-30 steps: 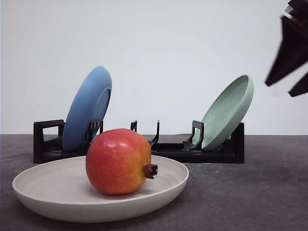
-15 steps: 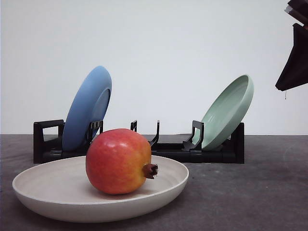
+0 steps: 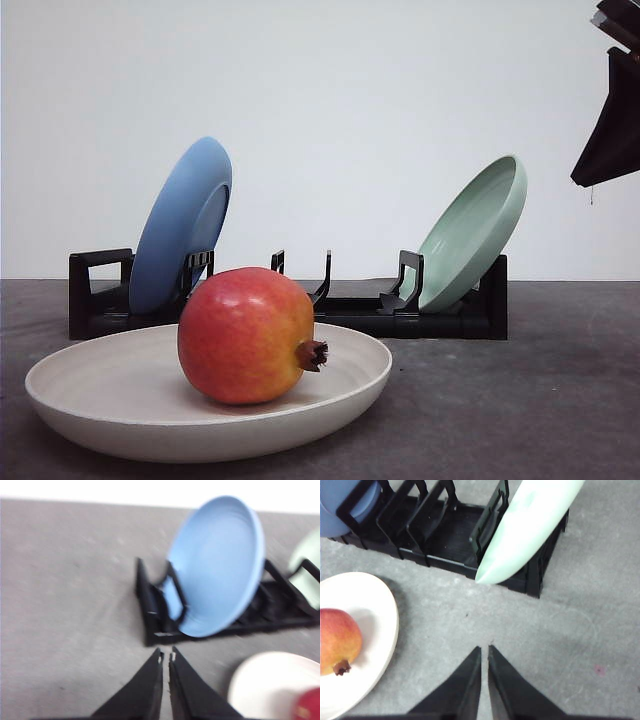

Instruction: Place pomegranate in white plate

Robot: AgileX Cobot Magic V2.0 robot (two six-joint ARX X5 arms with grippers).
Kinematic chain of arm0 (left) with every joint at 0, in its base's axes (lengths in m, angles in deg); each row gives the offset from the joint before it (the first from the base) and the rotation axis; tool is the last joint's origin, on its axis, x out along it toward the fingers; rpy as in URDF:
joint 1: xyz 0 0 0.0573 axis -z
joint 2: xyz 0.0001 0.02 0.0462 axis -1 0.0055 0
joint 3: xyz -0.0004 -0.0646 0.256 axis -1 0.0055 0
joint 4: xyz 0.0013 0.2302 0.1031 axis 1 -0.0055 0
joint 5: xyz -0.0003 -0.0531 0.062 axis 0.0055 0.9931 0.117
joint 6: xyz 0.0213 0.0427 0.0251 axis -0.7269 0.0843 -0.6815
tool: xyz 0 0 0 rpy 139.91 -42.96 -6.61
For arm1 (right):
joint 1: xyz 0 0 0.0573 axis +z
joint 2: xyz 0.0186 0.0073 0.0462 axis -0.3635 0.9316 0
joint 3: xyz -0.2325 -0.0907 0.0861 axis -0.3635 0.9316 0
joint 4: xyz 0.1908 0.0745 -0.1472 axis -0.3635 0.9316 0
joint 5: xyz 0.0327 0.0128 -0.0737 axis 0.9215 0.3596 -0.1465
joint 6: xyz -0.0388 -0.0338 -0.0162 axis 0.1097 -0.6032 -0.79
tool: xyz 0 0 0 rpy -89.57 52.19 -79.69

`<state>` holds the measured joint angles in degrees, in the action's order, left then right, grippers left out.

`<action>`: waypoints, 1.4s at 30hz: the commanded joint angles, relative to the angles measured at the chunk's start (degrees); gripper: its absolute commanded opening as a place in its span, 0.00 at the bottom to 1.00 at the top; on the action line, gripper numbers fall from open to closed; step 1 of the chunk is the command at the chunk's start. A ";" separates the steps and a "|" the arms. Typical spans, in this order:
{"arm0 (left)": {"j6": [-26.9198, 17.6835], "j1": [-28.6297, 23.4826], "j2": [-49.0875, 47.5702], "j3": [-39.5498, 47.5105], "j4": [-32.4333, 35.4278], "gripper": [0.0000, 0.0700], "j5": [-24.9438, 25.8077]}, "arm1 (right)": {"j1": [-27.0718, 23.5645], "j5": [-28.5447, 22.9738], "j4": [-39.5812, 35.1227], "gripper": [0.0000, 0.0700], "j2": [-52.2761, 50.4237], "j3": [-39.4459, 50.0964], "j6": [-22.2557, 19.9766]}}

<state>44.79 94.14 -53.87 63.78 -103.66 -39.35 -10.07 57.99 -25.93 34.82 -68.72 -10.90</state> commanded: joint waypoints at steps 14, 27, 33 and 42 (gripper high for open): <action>-0.61 -5.10 -20.66 18.37 5.36 0.00 -7.55 | 0.24 0.02 -0.83 0.03 0.35 -0.28 0.26; -0.98 -5.52 -21.77 21.75 6.56 0.00 -7.41 | 0.24 0.00 -0.81 0.03 0.35 -0.28 0.26; -0.98 -5.52 -21.77 21.75 6.56 0.00 -7.41 | 0.24 0.02 -0.81 0.03 0.35 -0.28 0.26; -0.98 -5.52 -21.77 21.75 6.56 0.00 -7.41 | 0.24 0.02 -0.81 0.03 0.35 -0.28 0.26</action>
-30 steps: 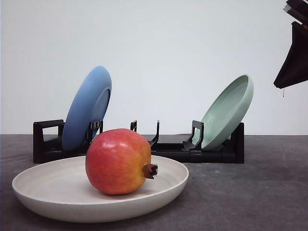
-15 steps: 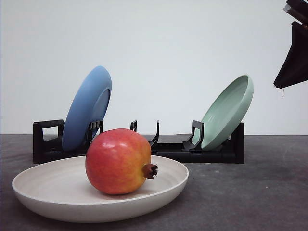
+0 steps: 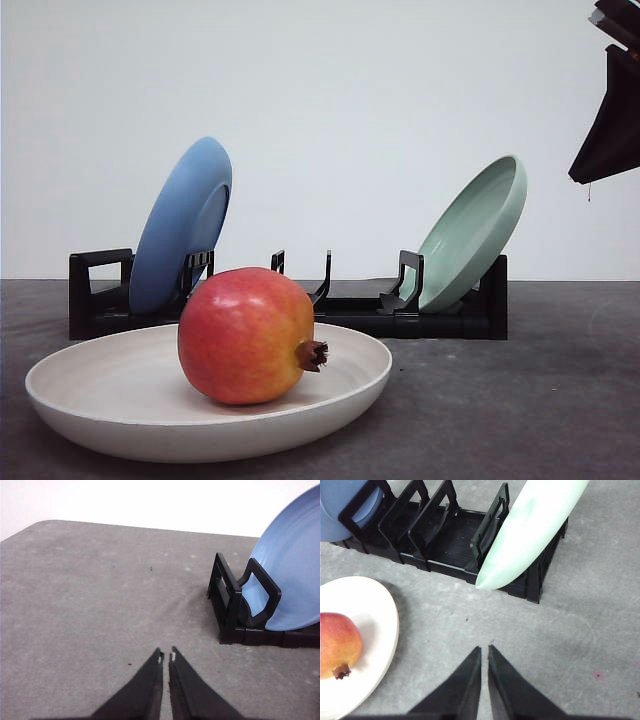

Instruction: Place pomegranate in white plate

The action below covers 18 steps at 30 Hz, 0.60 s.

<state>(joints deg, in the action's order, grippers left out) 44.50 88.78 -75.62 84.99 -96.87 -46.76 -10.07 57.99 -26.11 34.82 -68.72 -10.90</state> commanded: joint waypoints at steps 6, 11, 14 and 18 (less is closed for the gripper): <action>-0.70 -0.15 -0.02 0.55 -0.24 0.00 0.00 | 0.21 -3.50 -0.24 0.03 -1.86 0.13 -5.61; -0.70 -0.15 -0.02 0.55 -0.24 0.00 0.00 | -0.72 -12.85 -4.77 0.03 -9.22 5.13 -6.54; -0.70 -0.15 -0.02 0.55 -0.24 0.00 0.00 | -2.28 -15.62 -10.25 0.03 -15.20 10.93 -6.36; -0.70 -0.15 -0.02 0.55 -0.24 0.00 0.00 | -4.65 -17.21 -16.69 0.03 -23.40 19.51 -5.68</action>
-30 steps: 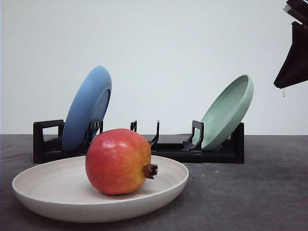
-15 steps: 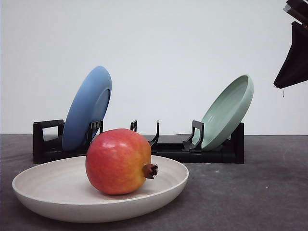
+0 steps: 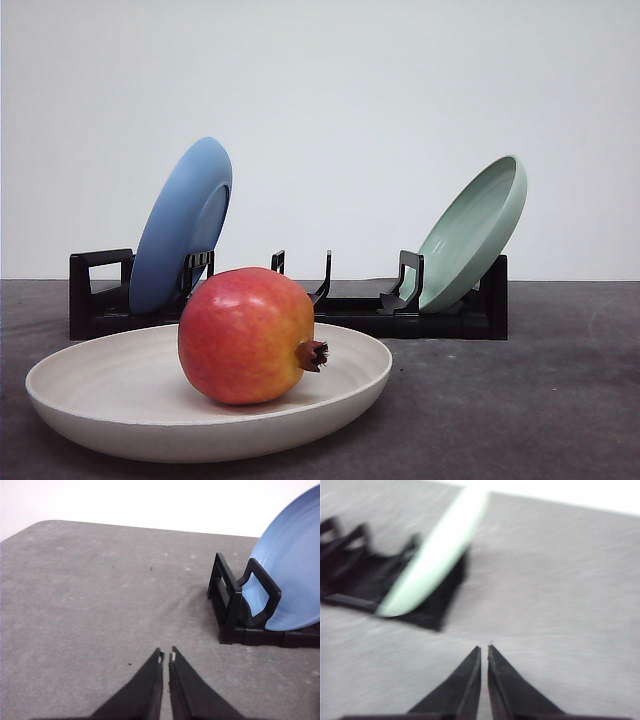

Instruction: Place pomegranate in white plate

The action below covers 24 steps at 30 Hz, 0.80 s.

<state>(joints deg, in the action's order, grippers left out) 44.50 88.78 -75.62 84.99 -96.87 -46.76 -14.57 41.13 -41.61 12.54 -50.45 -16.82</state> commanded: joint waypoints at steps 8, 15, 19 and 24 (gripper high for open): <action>-0.70 -0.15 -0.02 0.55 -0.24 0.00 0.00 | -4.59 -1.37 -2.25 0.03 -18.55 13.73 4.09; -0.70 -0.15 -0.02 0.55 -0.24 0.00 0.00 | -6.08 -1.39 -2.28 0.03 -30.22 18.66 4.07; -0.70 -0.15 -0.03 0.55 -0.20 0.00 0.00 | -6.67 -1.28 -2.65 0.03 -31.36 19.42 4.08; -0.70 -0.15 -0.03 0.55 -0.20 0.00 0.00 | -6.67 -1.14 -2.68 0.03 -31.36 19.42 4.06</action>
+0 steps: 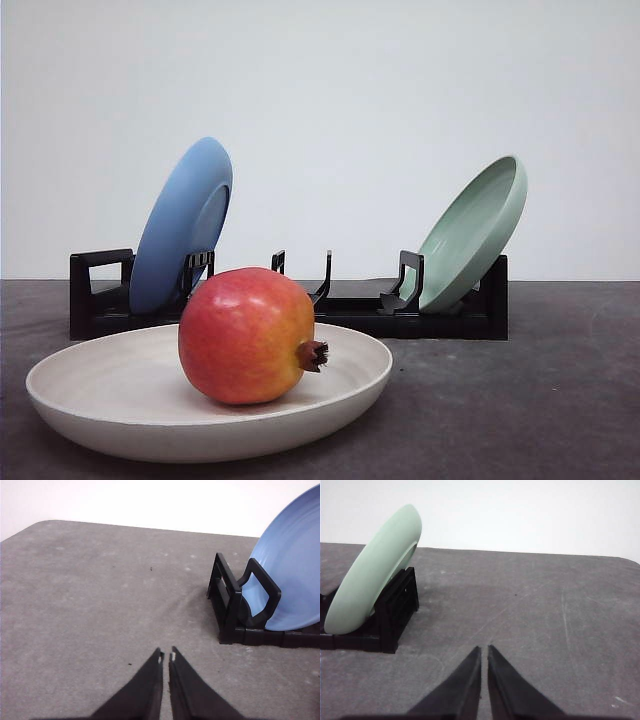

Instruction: Place pomegranate in white plate

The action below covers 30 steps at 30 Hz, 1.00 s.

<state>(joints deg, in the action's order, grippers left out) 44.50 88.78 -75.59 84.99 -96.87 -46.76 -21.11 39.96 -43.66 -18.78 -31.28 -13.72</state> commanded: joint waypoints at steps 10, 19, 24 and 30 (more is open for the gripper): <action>-0.70 -0.15 -0.05 0.55 -0.20 0.00 0.00 | -0.09 -0.01 -0.63 0.03 -0.04 0.24 0.94; -0.70 -0.15 -0.07 0.55 -0.20 0.00 0.00 | -0.09 -0.02 -0.63 0.03 -0.04 0.24 0.96; -0.70 -0.15 -0.05 0.55 -0.20 0.00 0.00 | -0.09 -0.02 -0.63 0.03 -0.04 0.24 0.95; -0.70 -0.15 -0.04 0.55 -0.20 0.00 0.00 | -0.09 -0.02 -0.63 0.03 -0.04 0.24 0.96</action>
<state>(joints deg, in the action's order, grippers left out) 44.50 88.78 -75.59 84.99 -96.87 -46.76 -21.11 39.96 -43.69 -18.78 -31.28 -13.39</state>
